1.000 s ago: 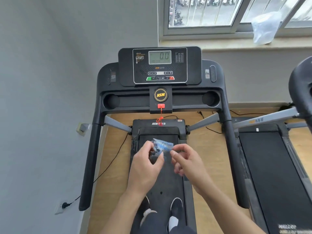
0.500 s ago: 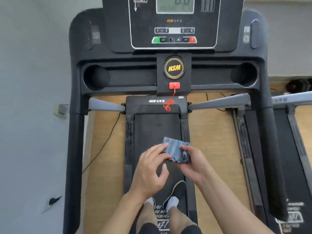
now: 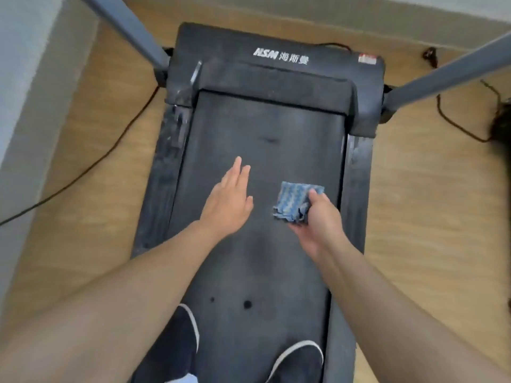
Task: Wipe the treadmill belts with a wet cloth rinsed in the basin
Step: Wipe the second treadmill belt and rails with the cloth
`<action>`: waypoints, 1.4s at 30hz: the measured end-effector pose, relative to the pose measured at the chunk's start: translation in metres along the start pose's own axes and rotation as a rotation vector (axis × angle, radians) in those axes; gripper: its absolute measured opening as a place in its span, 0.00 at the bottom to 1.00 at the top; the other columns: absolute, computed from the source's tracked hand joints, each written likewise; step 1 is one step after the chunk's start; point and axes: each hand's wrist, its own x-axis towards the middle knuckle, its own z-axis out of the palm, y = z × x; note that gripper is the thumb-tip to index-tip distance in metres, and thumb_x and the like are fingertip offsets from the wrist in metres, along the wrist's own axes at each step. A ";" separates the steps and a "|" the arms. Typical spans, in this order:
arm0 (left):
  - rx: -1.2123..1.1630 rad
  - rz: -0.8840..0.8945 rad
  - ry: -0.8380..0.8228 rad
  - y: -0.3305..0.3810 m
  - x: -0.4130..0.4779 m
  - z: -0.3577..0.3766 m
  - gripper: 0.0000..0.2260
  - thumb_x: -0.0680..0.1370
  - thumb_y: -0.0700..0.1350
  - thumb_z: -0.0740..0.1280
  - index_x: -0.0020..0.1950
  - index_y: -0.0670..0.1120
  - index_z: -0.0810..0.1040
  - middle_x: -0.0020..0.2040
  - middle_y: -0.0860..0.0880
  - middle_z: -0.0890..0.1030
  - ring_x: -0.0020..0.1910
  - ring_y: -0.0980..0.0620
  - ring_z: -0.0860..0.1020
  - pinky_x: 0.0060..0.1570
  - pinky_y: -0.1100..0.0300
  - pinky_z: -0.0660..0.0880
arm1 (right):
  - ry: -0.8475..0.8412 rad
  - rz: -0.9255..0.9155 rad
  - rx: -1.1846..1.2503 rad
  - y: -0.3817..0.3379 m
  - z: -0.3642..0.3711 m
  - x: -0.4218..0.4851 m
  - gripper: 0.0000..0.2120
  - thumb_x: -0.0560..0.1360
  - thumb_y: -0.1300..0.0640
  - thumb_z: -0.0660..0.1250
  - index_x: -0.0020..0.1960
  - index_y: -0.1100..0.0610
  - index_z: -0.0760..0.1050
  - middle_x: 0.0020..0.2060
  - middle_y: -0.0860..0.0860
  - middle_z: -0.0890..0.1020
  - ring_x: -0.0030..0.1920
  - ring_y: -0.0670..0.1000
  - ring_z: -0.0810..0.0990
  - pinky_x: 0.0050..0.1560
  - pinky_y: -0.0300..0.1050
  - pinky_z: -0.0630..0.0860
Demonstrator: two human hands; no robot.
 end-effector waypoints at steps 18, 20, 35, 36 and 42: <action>0.143 0.231 0.370 -0.196 0.124 0.014 0.27 0.84 0.52 0.61 0.81 0.42 0.67 0.79 0.45 0.70 0.77 0.46 0.69 0.76 0.47 0.66 | -0.199 -1.193 -1.492 0.002 0.106 0.205 0.25 0.85 0.45 0.59 0.75 0.59 0.69 0.76 0.56 0.69 0.79 0.55 0.62 0.79 0.56 0.59; 0.146 0.235 0.382 -0.200 0.122 0.022 0.26 0.84 0.52 0.62 0.80 0.42 0.67 0.79 0.45 0.70 0.77 0.46 0.69 0.78 0.48 0.64 | -0.157 -1.234 -1.562 0.017 0.109 0.217 0.23 0.84 0.51 0.60 0.75 0.62 0.68 0.76 0.59 0.67 0.79 0.59 0.61 0.78 0.61 0.60; 0.229 0.266 0.438 -0.211 0.126 0.034 0.23 0.85 0.50 0.57 0.77 0.40 0.72 0.79 0.44 0.71 0.77 0.44 0.71 0.78 0.46 0.64 | 0.243 -0.831 -1.641 -0.045 0.040 0.260 0.44 0.81 0.31 0.48 0.84 0.61 0.44 0.84 0.59 0.44 0.83 0.58 0.41 0.83 0.54 0.43; 0.231 0.265 0.444 -0.210 0.127 0.035 0.23 0.85 0.50 0.57 0.77 0.40 0.73 0.79 0.44 0.71 0.76 0.44 0.71 0.78 0.46 0.64 | 0.264 -0.832 -1.617 -0.054 0.027 0.262 0.42 0.82 0.33 0.49 0.84 0.60 0.45 0.84 0.58 0.45 0.83 0.57 0.42 0.82 0.54 0.43; 0.205 0.259 0.440 -0.209 0.128 0.036 0.24 0.84 0.51 0.56 0.76 0.40 0.74 0.79 0.46 0.71 0.76 0.45 0.72 0.77 0.46 0.65 | 0.367 -0.961 -1.411 -0.083 0.005 0.276 0.23 0.83 0.50 0.65 0.74 0.59 0.68 0.75 0.61 0.65 0.75 0.64 0.63 0.74 0.54 0.62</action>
